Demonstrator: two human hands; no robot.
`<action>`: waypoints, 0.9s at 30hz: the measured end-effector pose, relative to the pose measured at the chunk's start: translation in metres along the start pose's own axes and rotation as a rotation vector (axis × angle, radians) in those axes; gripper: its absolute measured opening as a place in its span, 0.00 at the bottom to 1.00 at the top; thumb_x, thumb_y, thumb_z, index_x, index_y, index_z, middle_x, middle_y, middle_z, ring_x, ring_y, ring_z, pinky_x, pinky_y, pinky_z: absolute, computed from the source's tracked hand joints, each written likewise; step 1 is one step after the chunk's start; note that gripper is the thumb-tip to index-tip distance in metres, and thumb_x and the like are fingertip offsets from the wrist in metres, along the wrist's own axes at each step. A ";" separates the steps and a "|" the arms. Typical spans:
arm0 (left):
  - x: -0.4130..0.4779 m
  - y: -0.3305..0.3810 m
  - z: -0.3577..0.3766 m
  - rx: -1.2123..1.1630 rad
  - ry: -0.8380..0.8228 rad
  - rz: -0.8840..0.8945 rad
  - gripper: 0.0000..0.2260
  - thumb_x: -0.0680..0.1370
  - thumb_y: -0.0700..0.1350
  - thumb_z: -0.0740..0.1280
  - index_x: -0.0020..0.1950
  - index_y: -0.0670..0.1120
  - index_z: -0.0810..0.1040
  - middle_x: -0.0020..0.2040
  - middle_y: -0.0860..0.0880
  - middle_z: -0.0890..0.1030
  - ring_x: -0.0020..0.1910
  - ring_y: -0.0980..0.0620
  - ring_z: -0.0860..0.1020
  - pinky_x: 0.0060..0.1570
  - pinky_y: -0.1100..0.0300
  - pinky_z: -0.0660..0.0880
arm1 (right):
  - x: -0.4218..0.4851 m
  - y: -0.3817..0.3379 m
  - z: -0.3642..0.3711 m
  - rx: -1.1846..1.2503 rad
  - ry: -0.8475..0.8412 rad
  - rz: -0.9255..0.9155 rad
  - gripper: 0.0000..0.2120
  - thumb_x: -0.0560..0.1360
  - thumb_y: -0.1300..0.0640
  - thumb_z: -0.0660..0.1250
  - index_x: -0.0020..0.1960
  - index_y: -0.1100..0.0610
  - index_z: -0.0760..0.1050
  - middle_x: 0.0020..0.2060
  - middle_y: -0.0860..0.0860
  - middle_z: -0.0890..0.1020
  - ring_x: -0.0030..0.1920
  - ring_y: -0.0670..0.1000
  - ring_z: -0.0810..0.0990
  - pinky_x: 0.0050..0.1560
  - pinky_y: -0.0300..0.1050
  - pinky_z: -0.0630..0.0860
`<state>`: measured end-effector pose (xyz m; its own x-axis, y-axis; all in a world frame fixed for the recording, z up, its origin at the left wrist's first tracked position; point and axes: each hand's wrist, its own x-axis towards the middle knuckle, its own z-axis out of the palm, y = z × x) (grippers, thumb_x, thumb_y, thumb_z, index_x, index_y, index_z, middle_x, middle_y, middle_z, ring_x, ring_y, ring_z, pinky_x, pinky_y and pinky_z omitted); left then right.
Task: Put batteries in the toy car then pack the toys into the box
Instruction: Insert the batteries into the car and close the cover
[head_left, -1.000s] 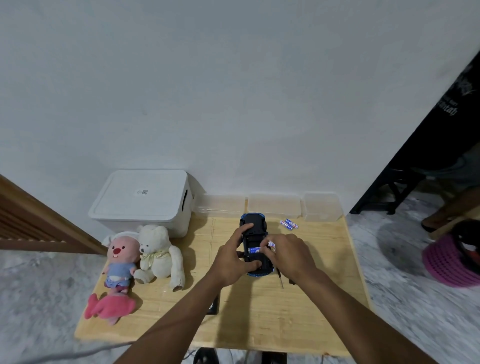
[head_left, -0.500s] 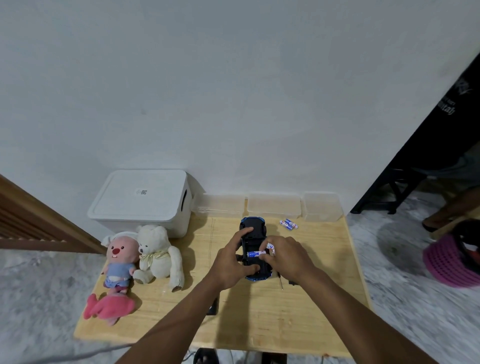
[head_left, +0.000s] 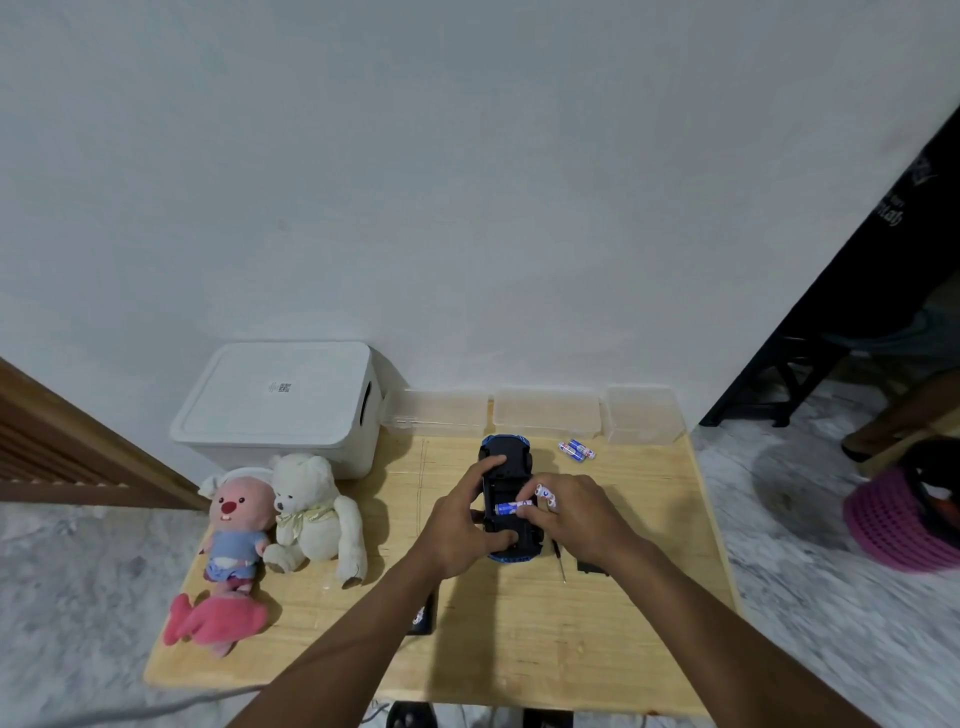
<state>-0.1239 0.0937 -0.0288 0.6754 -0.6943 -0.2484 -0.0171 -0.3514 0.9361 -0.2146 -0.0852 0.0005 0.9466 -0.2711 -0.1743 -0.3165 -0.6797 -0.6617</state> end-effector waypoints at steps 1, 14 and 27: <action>0.001 0.000 -0.001 0.001 -0.002 0.001 0.42 0.69 0.35 0.78 0.74 0.65 0.67 0.63 0.56 0.81 0.54 0.50 0.84 0.58 0.46 0.82 | 0.000 0.000 0.001 0.037 0.007 0.002 0.04 0.75 0.46 0.70 0.47 0.46 0.81 0.38 0.42 0.81 0.40 0.43 0.77 0.40 0.41 0.73; 0.003 0.004 0.002 0.030 -0.032 0.018 0.41 0.69 0.37 0.79 0.75 0.63 0.67 0.67 0.57 0.78 0.63 0.55 0.80 0.60 0.48 0.81 | 0.010 -0.009 0.015 0.236 0.230 0.059 0.18 0.82 0.45 0.60 0.39 0.56 0.69 0.30 0.49 0.75 0.32 0.49 0.72 0.36 0.49 0.71; 0.007 0.001 0.002 0.065 -0.035 0.008 0.39 0.68 0.38 0.78 0.73 0.62 0.68 0.61 0.58 0.81 0.61 0.54 0.81 0.60 0.47 0.81 | 0.014 -0.031 -0.007 0.810 0.133 0.195 0.13 0.80 0.53 0.68 0.49 0.64 0.73 0.41 0.54 0.87 0.22 0.49 0.69 0.29 0.45 0.74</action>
<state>-0.1206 0.0877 -0.0304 0.6493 -0.7182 -0.2504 -0.0712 -0.3851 0.9201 -0.1922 -0.0727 0.0239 0.8484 -0.4455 -0.2858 -0.2838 0.0727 -0.9561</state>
